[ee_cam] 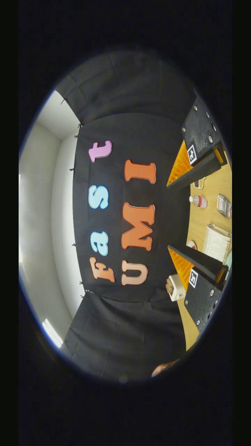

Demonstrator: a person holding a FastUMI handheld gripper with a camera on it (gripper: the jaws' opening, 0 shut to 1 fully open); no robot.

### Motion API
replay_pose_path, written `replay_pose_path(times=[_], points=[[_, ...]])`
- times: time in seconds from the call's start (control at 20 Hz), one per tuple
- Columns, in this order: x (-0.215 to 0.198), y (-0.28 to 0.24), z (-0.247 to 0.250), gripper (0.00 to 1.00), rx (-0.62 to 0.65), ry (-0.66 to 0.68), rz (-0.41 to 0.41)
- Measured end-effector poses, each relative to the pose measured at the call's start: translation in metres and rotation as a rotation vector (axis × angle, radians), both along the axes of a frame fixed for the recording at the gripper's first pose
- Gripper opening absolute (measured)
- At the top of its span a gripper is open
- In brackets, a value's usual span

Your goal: Take the plate from the dish rack, then take the spoon from the basket and place it into the plate.

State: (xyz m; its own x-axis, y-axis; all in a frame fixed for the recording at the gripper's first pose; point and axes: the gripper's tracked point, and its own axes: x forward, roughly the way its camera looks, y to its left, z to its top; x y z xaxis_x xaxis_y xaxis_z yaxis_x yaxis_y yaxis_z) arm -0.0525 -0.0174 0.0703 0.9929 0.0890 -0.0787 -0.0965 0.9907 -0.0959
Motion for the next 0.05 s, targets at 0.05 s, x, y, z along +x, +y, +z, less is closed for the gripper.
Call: replay_pose_path(times=[0.05], points=[[0.0007, -0.0004, -0.0005, 0.93, -0.003, 0.0, 0.001]])
